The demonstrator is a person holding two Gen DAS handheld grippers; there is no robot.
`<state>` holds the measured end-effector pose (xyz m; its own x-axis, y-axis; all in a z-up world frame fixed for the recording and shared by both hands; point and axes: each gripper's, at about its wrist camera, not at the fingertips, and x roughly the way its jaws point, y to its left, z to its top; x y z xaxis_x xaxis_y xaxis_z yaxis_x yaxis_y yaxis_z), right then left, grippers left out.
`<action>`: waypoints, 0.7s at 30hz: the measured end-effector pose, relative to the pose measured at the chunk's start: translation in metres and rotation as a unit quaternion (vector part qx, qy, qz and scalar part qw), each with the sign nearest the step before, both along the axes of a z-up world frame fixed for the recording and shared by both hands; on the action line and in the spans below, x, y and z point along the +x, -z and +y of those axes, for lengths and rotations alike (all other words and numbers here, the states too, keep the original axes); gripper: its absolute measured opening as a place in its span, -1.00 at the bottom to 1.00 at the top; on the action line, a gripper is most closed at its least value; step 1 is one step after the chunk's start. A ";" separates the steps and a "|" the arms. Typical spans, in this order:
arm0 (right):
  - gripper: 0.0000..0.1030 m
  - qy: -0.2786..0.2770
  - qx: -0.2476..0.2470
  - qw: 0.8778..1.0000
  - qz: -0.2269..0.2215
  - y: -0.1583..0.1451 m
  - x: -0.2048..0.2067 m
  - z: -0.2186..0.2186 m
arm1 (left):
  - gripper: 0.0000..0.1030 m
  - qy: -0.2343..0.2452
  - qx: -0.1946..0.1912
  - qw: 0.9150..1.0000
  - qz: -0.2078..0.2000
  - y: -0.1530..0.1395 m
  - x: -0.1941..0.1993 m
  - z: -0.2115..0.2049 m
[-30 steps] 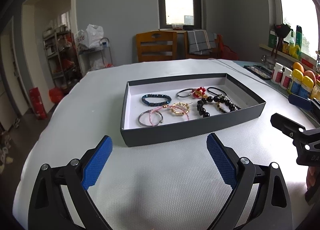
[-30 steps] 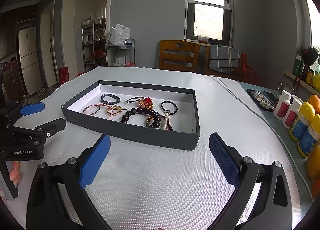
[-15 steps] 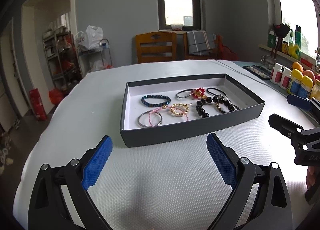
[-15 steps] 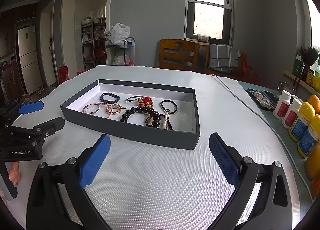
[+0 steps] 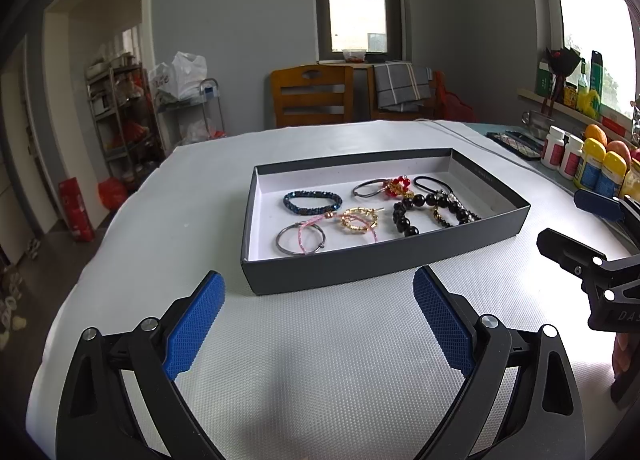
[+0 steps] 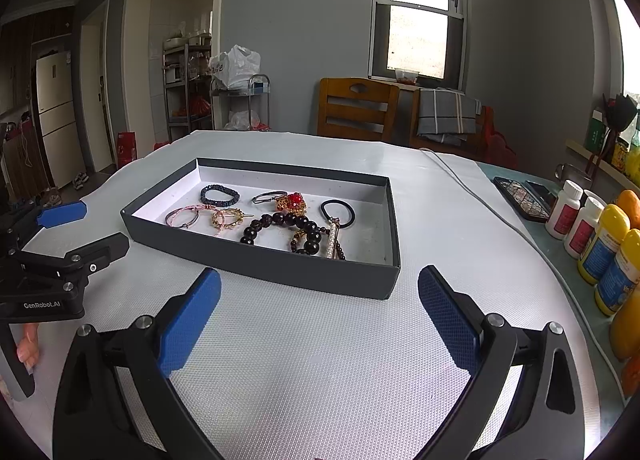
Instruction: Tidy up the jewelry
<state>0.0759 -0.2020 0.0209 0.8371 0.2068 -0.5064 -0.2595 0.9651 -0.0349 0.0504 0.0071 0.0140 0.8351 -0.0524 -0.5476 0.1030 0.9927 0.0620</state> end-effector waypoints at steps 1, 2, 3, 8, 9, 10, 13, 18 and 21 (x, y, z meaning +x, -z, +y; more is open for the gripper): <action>0.89 0.000 0.000 1.000 0.000 0.000 0.000 0.000 | 0.88 0.000 0.000 1.000 0.000 0.000 0.000 0.000; 0.89 0.000 0.000 1.000 0.000 0.000 0.000 0.000 | 0.88 -0.001 0.000 1.000 0.000 0.000 0.000 0.000; 0.89 0.000 0.000 1.000 0.000 0.000 0.000 0.000 | 0.88 0.000 0.000 1.000 0.000 0.000 0.000 0.000; 0.89 0.000 0.000 1.000 0.000 0.000 0.000 0.000 | 0.88 -0.001 0.000 1.000 0.000 0.000 0.000 0.000; 0.89 0.000 0.000 1.000 0.000 0.000 0.000 0.000 | 0.88 0.000 0.000 1.000 0.000 0.000 0.000 0.000; 0.89 0.000 0.000 1.000 0.000 0.000 0.000 0.000 | 0.88 0.000 0.000 1.000 0.001 0.000 0.000 0.000; 0.89 0.000 0.000 1.000 0.000 0.000 0.000 0.000 | 0.88 0.000 0.000 1.000 0.000 0.000 0.000 0.000; 0.89 -0.001 0.000 1.000 0.001 0.000 0.000 0.000 | 0.88 0.000 0.000 1.000 0.001 0.000 0.000 0.000; 0.89 0.000 0.000 1.000 0.001 0.000 0.000 0.001 | 0.88 0.000 -0.001 1.000 0.004 0.001 0.001 0.000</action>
